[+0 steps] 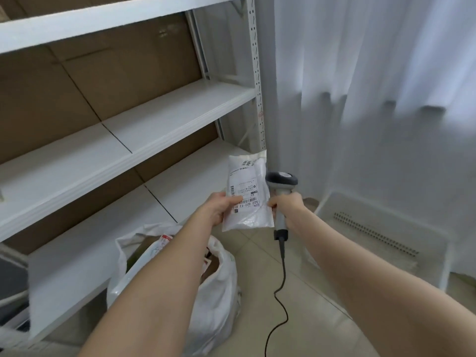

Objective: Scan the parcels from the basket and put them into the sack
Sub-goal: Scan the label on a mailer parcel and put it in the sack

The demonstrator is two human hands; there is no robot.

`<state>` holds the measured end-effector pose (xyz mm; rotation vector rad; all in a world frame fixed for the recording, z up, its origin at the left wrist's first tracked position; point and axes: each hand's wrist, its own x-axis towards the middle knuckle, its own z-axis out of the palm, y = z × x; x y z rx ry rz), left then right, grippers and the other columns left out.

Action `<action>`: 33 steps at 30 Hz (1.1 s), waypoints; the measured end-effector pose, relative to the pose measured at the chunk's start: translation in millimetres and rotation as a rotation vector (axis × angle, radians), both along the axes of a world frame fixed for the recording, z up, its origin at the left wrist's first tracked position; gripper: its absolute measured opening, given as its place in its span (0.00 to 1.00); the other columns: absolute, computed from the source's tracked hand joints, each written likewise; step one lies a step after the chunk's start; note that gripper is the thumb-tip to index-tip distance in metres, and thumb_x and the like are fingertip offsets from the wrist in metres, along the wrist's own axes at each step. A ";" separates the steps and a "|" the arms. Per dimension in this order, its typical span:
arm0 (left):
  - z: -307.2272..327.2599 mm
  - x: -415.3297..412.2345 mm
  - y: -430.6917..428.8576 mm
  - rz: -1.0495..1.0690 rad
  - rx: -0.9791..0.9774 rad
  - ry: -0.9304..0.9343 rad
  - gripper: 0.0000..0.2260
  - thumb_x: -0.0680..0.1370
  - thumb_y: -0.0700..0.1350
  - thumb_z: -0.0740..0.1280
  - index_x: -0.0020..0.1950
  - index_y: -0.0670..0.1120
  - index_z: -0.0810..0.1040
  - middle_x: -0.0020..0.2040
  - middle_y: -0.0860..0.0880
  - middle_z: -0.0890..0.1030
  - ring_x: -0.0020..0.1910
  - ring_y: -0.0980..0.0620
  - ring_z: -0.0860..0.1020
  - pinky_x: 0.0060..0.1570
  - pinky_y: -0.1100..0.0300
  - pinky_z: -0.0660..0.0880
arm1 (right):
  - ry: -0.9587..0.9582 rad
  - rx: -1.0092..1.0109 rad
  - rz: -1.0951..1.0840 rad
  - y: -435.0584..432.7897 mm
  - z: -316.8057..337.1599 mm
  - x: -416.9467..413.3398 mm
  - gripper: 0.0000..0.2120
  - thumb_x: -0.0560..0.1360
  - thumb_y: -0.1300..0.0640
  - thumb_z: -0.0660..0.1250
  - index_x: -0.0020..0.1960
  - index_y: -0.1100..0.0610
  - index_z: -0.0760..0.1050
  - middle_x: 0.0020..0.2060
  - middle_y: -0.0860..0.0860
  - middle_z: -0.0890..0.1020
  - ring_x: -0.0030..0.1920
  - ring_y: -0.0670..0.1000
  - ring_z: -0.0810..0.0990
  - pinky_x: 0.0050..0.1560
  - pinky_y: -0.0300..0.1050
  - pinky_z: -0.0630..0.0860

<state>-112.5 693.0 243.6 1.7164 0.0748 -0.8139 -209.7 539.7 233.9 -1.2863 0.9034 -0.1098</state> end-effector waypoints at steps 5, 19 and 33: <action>-30.5 40.0 92.0 0.170 0.074 -0.023 0.11 0.76 0.36 0.68 0.58 0.40 0.75 0.54 0.42 0.82 0.48 0.45 0.82 0.51 0.48 0.79 | -0.049 0.211 0.050 84.6 -17.6 33.6 0.13 0.72 0.69 0.70 0.55 0.67 0.72 0.38 0.60 0.80 0.31 0.54 0.81 0.30 0.45 0.77; -100.2 86.5 254.4 0.115 0.114 0.206 0.15 0.79 0.35 0.63 0.66 0.38 0.72 0.60 0.40 0.79 0.58 0.42 0.78 0.60 0.46 0.74 | 0.015 0.423 0.238 266.8 -82.2 110.5 0.09 0.73 0.69 0.70 0.52 0.62 0.76 0.54 0.63 0.80 0.49 0.58 0.81 0.37 0.45 0.80; -180.4 92.7 357.2 0.122 0.955 0.040 0.25 0.82 0.46 0.57 0.77 0.44 0.55 0.73 0.38 0.60 0.71 0.39 0.63 0.64 0.49 0.67 | 0.204 0.000 0.418 325.0 -131.6 147.2 0.04 0.73 0.67 0.69 0.46 0.63 0.75 0.41 0.59 0.77 0.33 0.52 0.74 0.34 0.44 0.73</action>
